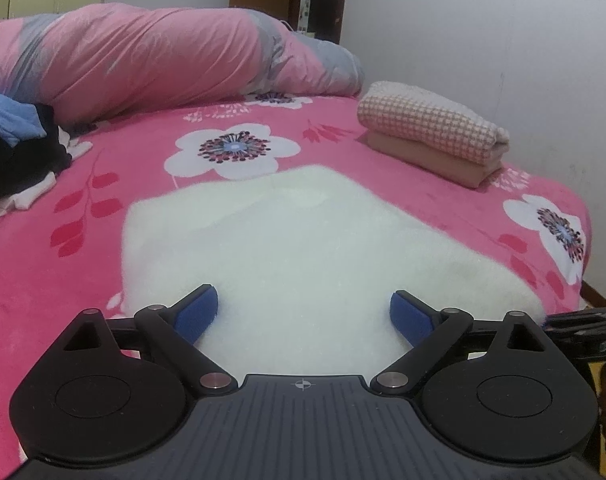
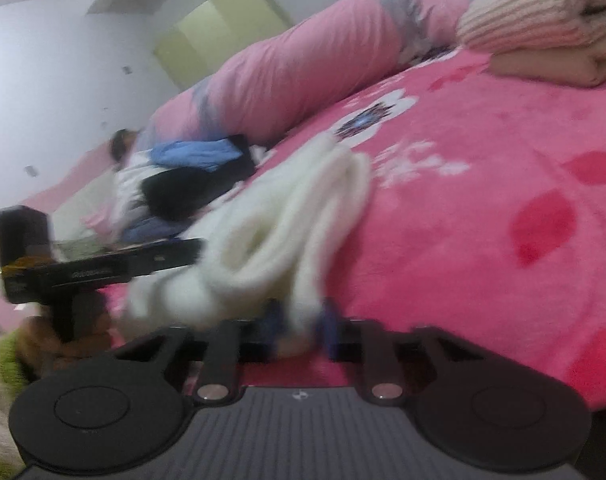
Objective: Fold clothes
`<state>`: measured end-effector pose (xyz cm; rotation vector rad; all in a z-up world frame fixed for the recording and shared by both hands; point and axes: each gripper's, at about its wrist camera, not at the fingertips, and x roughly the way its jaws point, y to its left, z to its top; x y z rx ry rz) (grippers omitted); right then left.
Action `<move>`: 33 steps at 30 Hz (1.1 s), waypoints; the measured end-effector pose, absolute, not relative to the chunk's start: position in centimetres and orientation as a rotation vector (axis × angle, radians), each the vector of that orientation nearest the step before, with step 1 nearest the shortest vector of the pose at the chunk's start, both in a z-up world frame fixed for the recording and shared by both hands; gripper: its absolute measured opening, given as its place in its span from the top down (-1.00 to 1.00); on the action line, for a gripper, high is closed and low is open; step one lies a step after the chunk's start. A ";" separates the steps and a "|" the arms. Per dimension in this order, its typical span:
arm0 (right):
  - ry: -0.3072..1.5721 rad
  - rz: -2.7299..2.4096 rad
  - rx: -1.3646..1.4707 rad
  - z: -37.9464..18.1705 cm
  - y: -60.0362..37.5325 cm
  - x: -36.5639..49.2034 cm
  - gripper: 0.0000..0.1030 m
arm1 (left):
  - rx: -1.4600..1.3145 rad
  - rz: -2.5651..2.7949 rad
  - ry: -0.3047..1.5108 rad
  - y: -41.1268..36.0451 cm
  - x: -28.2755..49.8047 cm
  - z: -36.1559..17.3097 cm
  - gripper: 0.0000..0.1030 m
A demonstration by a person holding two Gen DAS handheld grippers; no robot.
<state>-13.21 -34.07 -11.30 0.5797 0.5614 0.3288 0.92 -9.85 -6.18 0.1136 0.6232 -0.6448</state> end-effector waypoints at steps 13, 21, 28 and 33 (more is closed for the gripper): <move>0.535 0.169 0.593 -10.1 -35.3 -16.5 0.65 | 0.193 -0.627 0.611 -11.1 0.2 -6.6 -0.92; 0.352 0.314 0.298 -5.7 -30.8 -16.0 0.67 | 0.164 -0.632 0.589 -10.8 -0.2 -6.6 -0.91; 0.516 0.205 0.329 -10.2 -32.4 -13.1 0.77 | 0.196 -0.649 0.543 -11.3 -1.1 -7.2 -0.92; 0.453 0.222 0.277 -6.1 -31.9 -12.1 0.73 | 0.167 -0.660 0.532 -10.8 -1.2 -7.5 -0.92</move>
